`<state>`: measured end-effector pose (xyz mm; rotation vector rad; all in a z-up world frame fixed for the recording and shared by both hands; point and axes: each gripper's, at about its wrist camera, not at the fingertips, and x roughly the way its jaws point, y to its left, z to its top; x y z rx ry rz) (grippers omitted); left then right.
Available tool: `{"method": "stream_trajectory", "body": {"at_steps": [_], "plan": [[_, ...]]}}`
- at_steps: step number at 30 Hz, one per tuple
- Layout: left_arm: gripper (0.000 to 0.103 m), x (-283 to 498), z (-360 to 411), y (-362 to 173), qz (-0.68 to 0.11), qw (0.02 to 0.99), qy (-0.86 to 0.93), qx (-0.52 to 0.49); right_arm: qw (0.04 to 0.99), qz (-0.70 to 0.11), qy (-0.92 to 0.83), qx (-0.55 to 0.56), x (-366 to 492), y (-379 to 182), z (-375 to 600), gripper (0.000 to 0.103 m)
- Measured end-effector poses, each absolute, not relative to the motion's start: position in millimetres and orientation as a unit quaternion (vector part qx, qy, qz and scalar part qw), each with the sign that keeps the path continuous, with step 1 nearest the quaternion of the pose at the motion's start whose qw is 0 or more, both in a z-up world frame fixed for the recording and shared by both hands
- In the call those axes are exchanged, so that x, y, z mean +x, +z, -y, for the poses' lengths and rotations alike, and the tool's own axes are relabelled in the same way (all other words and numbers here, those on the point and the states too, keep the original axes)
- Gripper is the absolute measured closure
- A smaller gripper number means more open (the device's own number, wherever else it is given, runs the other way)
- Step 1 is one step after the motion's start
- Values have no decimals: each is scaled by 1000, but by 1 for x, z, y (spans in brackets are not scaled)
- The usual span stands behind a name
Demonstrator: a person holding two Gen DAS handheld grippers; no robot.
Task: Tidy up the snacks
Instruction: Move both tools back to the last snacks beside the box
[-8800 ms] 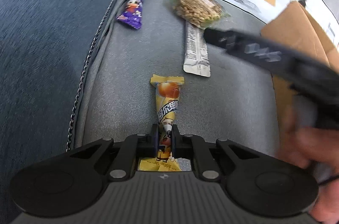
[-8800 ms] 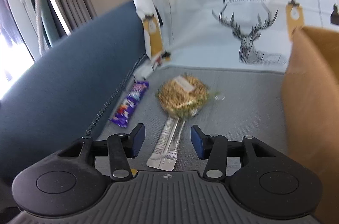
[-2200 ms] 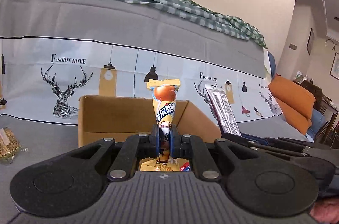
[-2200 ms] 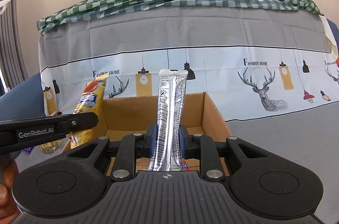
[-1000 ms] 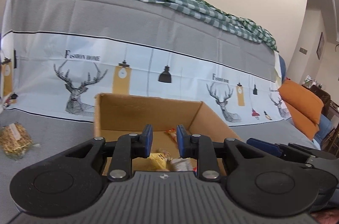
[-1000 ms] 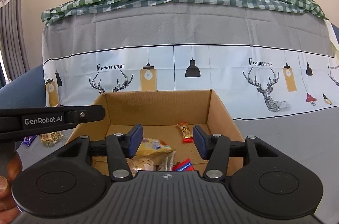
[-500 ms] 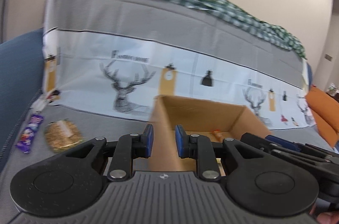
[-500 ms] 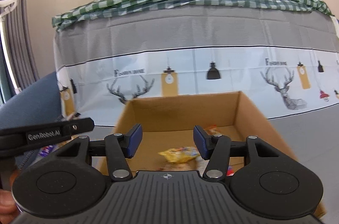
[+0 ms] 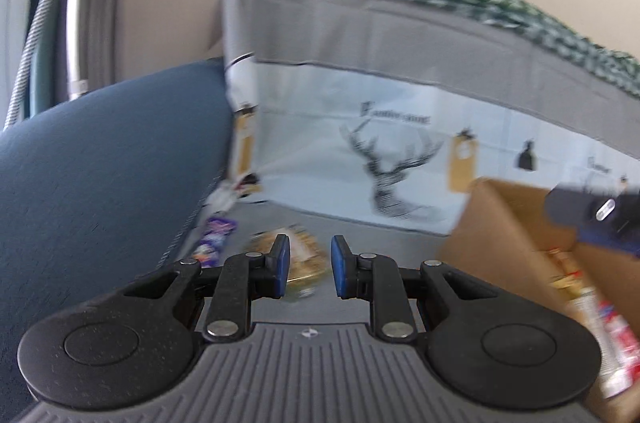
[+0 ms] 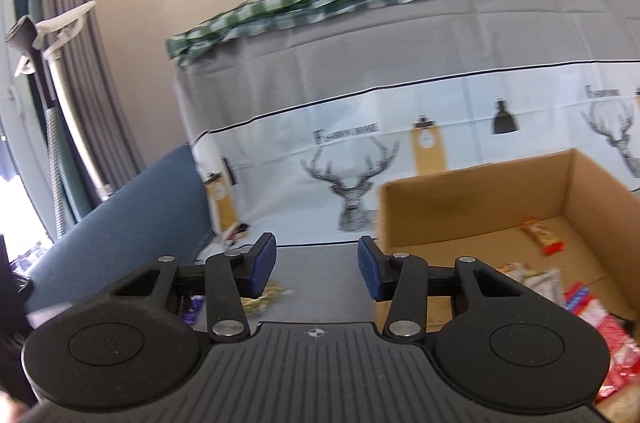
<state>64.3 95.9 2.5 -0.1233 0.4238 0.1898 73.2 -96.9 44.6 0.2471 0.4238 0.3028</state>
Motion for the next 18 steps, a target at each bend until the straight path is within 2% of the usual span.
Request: {"method": "stream_trajectory", "body": {"at_steps": [5,10,13,16,18], "plan": [[79,86,-125,-29,-252,950,160,-91,936,-256,202,130,97,43,81,55],[77,111,-139,-46,-272,935,208,-93,914,-306,228,136,146,47,58,47],[70,124,-145,-54,-281,928,229,-89,906,-334,229,126,184,45,40,40],[53,135,-149,-60,-281,924,250,-76,891,-375,235,100,227,35,15,27],[51,142,-149,-64,-280,924,254,-64,886,-392,235,74,251,27,-1,20]]}}
